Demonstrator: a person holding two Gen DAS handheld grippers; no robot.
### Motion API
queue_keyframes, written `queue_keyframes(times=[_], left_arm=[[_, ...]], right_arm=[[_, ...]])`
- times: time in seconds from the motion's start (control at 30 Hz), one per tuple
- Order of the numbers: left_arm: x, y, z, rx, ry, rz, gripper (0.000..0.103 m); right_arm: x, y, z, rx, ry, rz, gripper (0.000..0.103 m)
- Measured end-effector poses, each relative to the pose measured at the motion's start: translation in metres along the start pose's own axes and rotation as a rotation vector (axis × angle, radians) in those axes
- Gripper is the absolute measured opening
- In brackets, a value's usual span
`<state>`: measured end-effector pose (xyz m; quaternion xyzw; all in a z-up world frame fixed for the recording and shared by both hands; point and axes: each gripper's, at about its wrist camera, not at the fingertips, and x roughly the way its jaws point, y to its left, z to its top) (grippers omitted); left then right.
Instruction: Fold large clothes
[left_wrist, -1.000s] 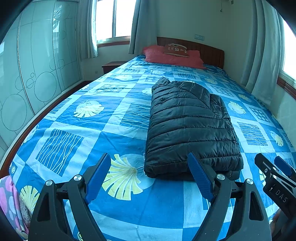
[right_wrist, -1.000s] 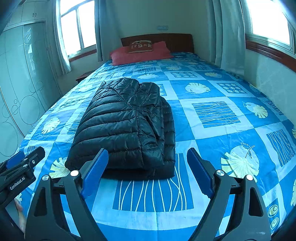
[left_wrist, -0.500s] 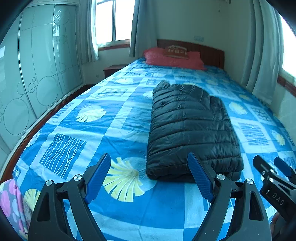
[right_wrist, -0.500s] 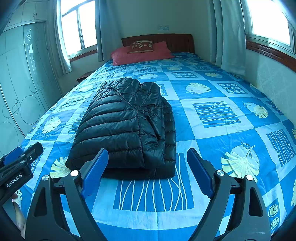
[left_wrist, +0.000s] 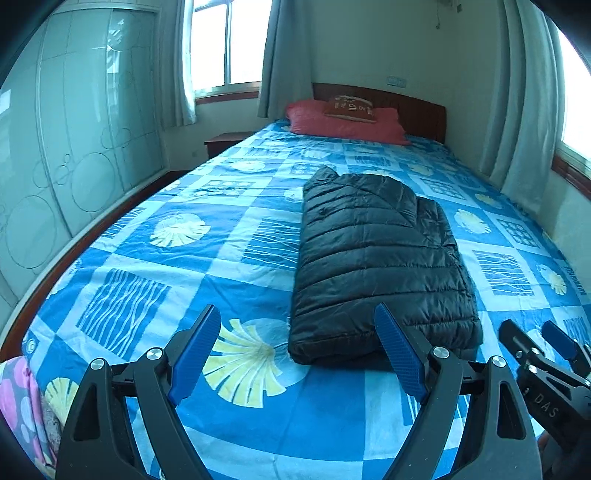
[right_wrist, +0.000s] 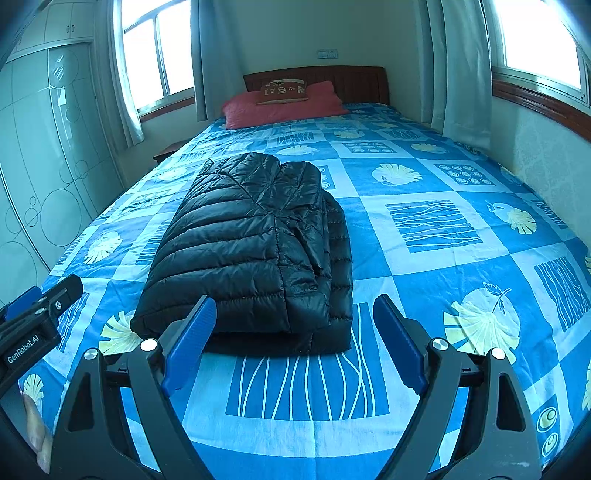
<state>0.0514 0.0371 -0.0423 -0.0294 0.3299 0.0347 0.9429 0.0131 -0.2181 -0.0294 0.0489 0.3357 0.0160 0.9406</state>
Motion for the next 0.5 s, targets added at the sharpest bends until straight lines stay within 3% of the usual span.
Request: queue_keyframes(times=[0.33,0.5], left_arm=[[0.006,0.003,-0.007,-0.002,-0.017,0.061,0.087],[0.018,0.012,-0.009,-0.034,0.024,0.044,0.087]], right_arm=[[0.002,-0.003,-0.001,0.013,0.000,0.029,0.087],[0.006,-0.009,0.000,0.035,0.006,0.036,0.087]])
